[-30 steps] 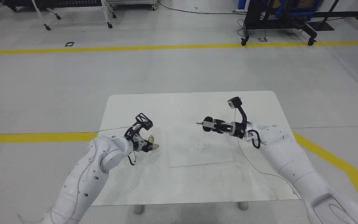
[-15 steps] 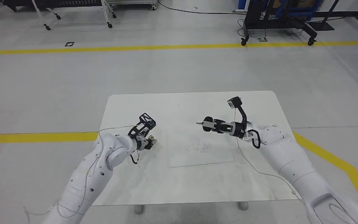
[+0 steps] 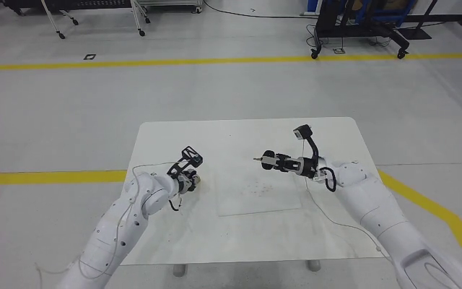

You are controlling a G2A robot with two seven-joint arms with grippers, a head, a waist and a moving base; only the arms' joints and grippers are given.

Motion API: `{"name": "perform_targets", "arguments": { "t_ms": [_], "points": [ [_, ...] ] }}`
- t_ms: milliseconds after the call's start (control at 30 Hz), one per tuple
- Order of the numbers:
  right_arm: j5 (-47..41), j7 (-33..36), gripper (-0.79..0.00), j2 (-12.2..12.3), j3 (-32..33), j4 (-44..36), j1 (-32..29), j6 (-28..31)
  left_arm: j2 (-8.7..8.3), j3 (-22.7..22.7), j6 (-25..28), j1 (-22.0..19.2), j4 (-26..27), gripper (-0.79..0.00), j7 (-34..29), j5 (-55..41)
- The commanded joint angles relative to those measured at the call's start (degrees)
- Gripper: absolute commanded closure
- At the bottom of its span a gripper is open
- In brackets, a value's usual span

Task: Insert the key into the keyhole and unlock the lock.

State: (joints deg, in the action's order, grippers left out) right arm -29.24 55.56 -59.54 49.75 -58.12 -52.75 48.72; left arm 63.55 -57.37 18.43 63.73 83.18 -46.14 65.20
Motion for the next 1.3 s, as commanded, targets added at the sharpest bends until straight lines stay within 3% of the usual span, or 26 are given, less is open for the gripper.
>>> {"name": "perform_targets", "arguments": {
  "t_ms": [0,267,433,600,900,1067,1267],
  "points": [
    [0.0,0.0,0.0,0.0,0.0,0.0,0.0,0.0,0.07,0.1,-0.2,-0.1,-0.1,0.0,0.0,0.1],
    [0.0,0.0,0.0,0.0,0.0,0.0,0.0,0.0,0.3,-0.6,-1.6,0.1,0.0,0.0,2.4,-1.0],
    [0.0,0.0,0.0,0.0,0.0,0.0,0.0,0.0,0.35,-3.3,-4.0,1.0,1.1,0.0,7.5,-5.1],
    [0.0,0.0,0.0,0.0,0.0,0.0,0.0,0.0,0.33,-7.1,-5.6,3.4,3.4,0.0,16.6,-10.8],
    [0.0,0.0,0.0,0.0,0.0,0.0,0.0,0.0,0.33,-7.1,-5.6,3.4,3.4,0.0,16.6,-10.8],
    [0.0,-1.2,0.0,-0.1,0.0,-1.0,-0.5,-0.2,0.8,-8.6,-1.7,3.9,2.8,0.0,14.4,-27.5],
    [0.5,-6.7,0.0,-1.7,-1.7,-2.0,-1.3,1.7,2.34,-8.3,-0.5,-0.2,-6.0,0.0,7.3,-56.0]
  ]
}}
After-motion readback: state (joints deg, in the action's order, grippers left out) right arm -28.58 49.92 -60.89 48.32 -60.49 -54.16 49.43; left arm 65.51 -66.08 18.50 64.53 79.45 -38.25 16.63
